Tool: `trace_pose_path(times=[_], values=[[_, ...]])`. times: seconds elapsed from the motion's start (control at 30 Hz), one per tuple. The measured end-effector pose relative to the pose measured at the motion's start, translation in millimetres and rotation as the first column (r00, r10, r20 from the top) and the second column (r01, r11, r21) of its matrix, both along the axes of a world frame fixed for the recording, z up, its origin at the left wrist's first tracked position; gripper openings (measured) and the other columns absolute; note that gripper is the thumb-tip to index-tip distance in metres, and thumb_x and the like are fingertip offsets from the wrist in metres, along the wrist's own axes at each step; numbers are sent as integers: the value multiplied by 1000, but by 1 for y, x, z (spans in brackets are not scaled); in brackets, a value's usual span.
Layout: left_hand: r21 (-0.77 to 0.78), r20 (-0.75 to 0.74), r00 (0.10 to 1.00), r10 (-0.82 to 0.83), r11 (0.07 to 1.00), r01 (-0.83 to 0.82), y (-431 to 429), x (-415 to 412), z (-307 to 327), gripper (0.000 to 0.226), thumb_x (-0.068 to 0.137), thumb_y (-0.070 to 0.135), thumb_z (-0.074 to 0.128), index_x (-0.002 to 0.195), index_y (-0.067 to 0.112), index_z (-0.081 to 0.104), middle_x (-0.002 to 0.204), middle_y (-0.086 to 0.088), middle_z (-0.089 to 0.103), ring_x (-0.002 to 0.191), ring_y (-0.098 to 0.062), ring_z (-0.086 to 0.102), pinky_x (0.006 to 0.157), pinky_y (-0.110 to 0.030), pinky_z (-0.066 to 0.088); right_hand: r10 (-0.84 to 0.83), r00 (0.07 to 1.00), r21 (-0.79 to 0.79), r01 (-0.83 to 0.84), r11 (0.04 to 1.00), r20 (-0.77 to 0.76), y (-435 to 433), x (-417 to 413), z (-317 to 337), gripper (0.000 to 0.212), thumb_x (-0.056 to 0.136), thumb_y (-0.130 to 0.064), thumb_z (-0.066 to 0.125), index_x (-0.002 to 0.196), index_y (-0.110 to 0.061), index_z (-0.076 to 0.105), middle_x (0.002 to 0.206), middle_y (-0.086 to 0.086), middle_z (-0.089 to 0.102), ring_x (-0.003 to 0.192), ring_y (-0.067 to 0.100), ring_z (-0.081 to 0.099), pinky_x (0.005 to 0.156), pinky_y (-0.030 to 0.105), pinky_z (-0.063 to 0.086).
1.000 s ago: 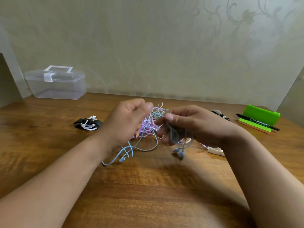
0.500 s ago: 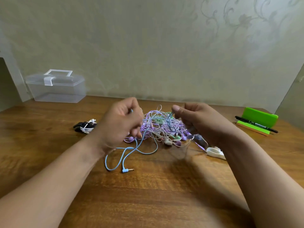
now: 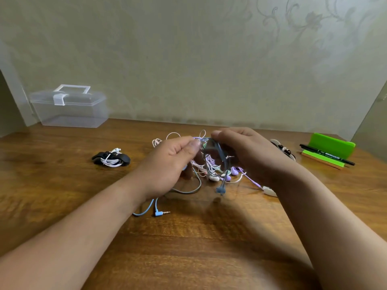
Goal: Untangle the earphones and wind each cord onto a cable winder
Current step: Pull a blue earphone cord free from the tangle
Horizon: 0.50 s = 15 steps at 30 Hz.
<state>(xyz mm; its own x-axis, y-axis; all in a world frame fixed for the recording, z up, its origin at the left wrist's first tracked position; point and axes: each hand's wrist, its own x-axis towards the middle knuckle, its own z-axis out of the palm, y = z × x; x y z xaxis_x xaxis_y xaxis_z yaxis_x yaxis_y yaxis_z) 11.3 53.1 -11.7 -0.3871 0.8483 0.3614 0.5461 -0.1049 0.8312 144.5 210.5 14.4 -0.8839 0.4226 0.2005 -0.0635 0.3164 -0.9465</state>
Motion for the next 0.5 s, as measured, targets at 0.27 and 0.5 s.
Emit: trace_pose_path(times=[0.27,0.5], values=[[239,390,898,201,920,-310,0,-20,7,43,91,36,52,51,21,49,100,-5,76,78,-15,70,76,-46,47,-272,961,219,275,936,-45,10,6,1,47,93,-58,67,65,-20,63,58,-3,39,54,14,30,50,26,26],[331,590,801,105,873,-357,0,-23,9,42,100,13,42,58,12,40,98,-22,76,83,-31,72,68,-36,57,-226,942,414,108,904,247,13,12,4,51,88,-53,77,68,-9,63,61,5,50,49,11,44,51,20,36]])
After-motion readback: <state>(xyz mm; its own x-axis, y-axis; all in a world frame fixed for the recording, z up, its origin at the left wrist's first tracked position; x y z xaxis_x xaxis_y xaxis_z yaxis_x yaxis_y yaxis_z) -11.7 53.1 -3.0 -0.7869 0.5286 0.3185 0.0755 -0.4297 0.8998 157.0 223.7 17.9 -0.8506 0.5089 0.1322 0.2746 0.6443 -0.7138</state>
